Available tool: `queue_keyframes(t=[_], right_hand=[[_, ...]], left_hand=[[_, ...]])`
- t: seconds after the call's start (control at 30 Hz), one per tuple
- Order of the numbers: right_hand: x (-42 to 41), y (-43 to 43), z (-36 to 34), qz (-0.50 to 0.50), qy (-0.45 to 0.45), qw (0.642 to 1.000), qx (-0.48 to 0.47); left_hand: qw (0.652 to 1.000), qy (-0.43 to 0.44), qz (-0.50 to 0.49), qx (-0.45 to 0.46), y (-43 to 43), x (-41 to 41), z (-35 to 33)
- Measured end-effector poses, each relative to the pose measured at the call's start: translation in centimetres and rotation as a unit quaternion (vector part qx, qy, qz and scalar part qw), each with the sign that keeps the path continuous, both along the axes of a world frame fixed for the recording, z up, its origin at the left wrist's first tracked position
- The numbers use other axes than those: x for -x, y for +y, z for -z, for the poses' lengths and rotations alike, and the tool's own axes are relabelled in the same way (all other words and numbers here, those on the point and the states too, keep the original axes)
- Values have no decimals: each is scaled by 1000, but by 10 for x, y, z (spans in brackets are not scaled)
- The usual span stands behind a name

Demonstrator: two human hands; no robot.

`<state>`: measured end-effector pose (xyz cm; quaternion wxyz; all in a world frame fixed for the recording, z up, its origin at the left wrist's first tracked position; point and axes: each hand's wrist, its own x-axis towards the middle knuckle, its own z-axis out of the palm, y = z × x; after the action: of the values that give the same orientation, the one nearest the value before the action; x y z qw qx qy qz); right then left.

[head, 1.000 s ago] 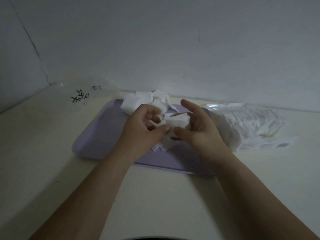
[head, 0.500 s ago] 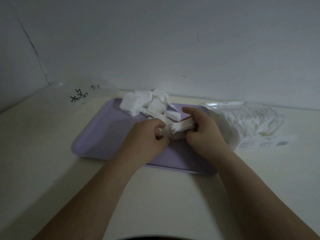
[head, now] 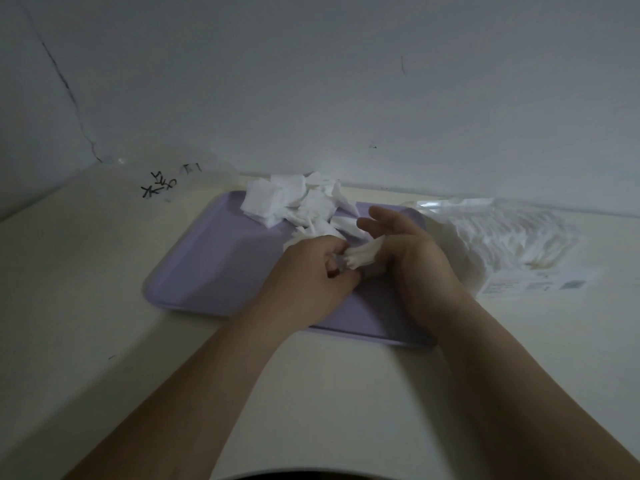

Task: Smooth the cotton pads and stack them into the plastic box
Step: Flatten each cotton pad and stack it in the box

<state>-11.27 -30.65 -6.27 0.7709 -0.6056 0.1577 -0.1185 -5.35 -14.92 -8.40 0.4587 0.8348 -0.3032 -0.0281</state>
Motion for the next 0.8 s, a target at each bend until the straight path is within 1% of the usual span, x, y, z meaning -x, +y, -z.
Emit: queue_keyframes(t=[0.07,0.13,0.2,0.27,0.37,0.43,0.47,0.5,0.57,0.6,0.67,0.7,0.77,0.8], right_hand=[[-1,2,0,-8,-5,998,-60],[-1,5,-2,-29,-11,996,-80],[-1,6,-2,-41,-17,996,-76],[-2,3,-1,-33,-22,998,-57],[-2,5,0,-54,-19,998,-17],[-3,7,5,-70,-18,997,32],[-3,7,9,-69,-21,994,76],[-2,5,11,-61,-24,988,143],[2,4,10,-39,-24,954,297],[3,4,9,-28,-24,936,349],[6,4,7,-8,-22,923,384],[7,5,6,0,-22,921,390],[7,6,5,6,-19,918,396],[7,6,4,2,-15,918,395]], left_hand=[[1000,9,7,7,-3,2,-3],[1000,11,15,8,-5,1,-4],[1000,11,18,20,-4,-1,-7],[999,31,7,39,-1,-5,-8],[999,31,-2,37,-1,-5,-6],[1000,11,-5,18,-2,-3,-6],[1000,9,-9,15,-2,-4,-6],[1000,11,-11,16,-1,-5,-6],[999,26,-7,28,4,-6,-9],[999,38,-7,37,8,-7,-11],[996,55,-46,54,17,-14,-14],[994,45,-84,53,24,-19,-14],[988,-3,-152,12,40,-32,-13],[986,-22,-165,-16,46,-36,-12]])
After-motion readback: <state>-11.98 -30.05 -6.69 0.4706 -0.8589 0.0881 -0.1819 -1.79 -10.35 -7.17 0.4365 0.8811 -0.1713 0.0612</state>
